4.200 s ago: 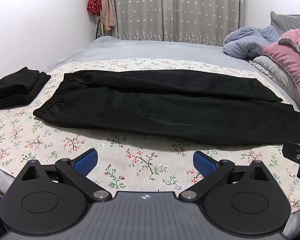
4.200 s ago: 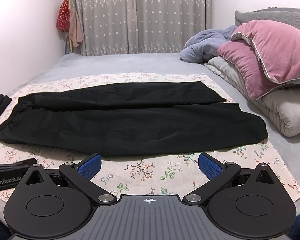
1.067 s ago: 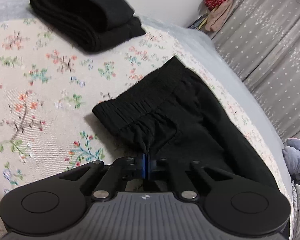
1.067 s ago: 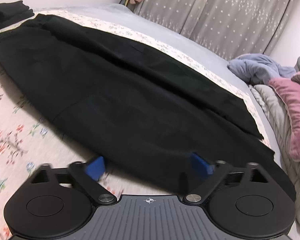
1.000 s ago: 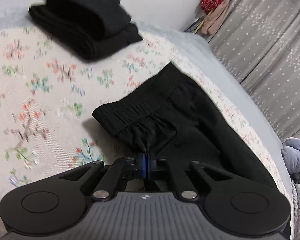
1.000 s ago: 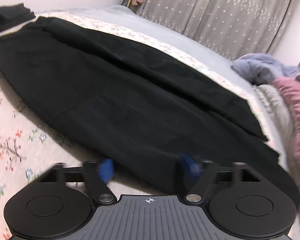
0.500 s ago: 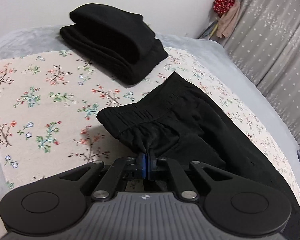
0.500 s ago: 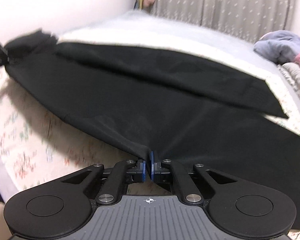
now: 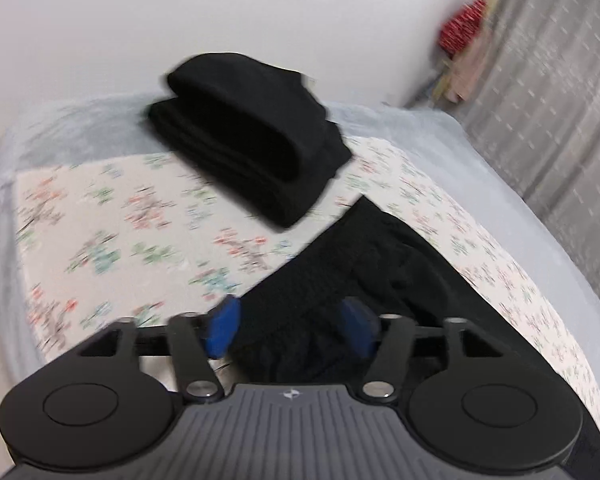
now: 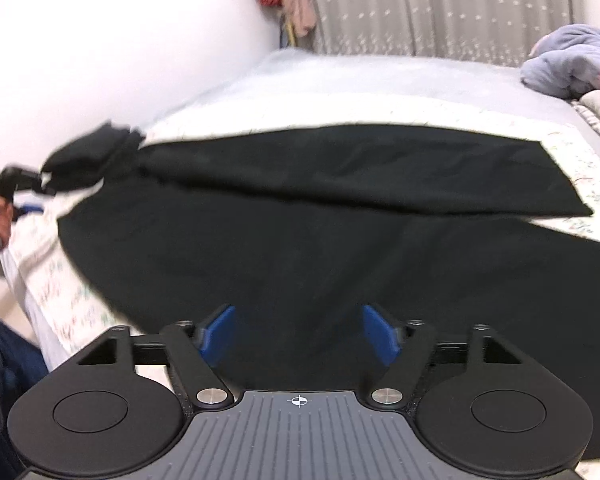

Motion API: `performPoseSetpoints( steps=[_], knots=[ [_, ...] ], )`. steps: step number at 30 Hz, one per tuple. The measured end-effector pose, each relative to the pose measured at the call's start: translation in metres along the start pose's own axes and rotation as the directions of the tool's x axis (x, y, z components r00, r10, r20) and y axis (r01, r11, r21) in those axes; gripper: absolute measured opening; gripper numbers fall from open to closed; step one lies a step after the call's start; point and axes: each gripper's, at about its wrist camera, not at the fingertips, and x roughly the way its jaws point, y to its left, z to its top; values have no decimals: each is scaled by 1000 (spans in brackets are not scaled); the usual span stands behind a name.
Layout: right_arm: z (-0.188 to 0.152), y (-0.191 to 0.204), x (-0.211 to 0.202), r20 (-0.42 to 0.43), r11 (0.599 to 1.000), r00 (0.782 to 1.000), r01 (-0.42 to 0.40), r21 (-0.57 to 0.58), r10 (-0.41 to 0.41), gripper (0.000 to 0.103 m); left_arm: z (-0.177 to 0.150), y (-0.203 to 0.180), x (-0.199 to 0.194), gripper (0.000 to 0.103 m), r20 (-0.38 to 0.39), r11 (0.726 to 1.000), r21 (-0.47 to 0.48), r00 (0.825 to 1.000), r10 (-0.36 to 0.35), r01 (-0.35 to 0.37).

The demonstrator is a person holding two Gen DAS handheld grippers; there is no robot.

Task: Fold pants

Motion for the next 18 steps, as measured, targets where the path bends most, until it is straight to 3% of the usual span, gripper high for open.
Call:
performPoseSetpoints(
  steps=[5,9,14,18],
  knots=[
    [37,-46,3,5,995,996,91,50,-92,78,21,-49,35,95,-35,987,152,999,-42,47],
    [69,-108,18,-7,973,990,142,181,-143,78,36,-81,91,99,-85,963,265,996,-22,44],
    [103,-194,44,-38,915,962,267,301,-269,78,48,-99,155,101,-128,953,303,992,14,26],
    [120,-244,77,-83,885,932,361,294,-353,78,52,-116,191,103,-118,942,337,992,44,-1]
  ],
)
